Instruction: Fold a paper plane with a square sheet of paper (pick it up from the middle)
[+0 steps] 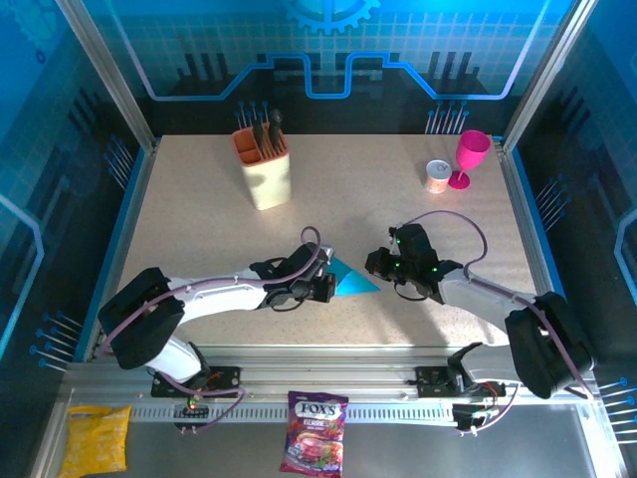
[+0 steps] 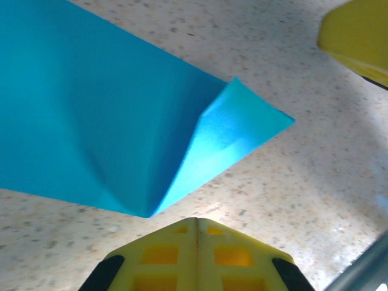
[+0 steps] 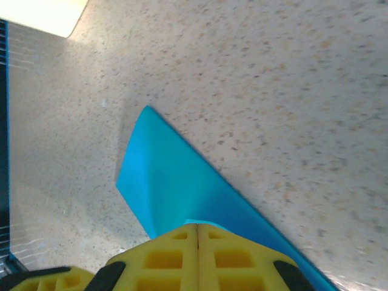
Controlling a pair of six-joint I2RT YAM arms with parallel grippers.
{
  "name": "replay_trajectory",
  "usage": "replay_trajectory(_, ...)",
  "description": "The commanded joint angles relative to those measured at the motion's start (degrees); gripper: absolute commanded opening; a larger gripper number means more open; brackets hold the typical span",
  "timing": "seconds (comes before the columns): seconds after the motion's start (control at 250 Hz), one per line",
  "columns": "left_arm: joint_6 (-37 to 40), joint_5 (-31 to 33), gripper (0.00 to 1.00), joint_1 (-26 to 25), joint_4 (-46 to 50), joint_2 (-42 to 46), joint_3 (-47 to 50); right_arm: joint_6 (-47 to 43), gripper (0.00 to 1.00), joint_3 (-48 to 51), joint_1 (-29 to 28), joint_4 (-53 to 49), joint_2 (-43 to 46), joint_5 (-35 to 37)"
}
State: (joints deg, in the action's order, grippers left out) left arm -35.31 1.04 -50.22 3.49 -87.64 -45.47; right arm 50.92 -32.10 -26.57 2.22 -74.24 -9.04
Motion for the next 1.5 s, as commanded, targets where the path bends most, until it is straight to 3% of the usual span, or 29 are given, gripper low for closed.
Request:
replay_trajectory(0.0,-1.71,-2.73,0.0,-2.46,-2.47,-2.67,-2.54,-1.66,0.04,1.97,1.52,-4.62,1.91,0.31)
replay_trajectory(0.176,-1.42,-2.8,0.0,-4.23,-4.12,-7.36,-4.33,-1.8,0.0,4.51,1.61,-4.86,3.78,0.13)
replay_trajectory(0.32,-0.8,0.79,0.0,-4.23,-4.07,-9.59,-5.33,-1.83,0.0,5.94,1.49,-3.7,3.48,-0.81)
replay_trajectory(0.755,-0.37,3.81,0.0,-4.13,-4.64,-13.69,-2.48,0.16,0.0,4.0,-2.75,2.69,-4.07,-1.3)
replay_trajectory(1.099,-0.72,3.85,0.0,-4.12,-4.98,-13.51,-0.93,0.22,0.0,4.33,-3.2,4.81,-9.0,0.3)
replay_trajectory(1.494,-0.73,-0.25,0.0,-4.05,-5.42,-7.34,-5.24,0.72,0.0,7.66,-2.26,7.84,-10.31,-0.38)
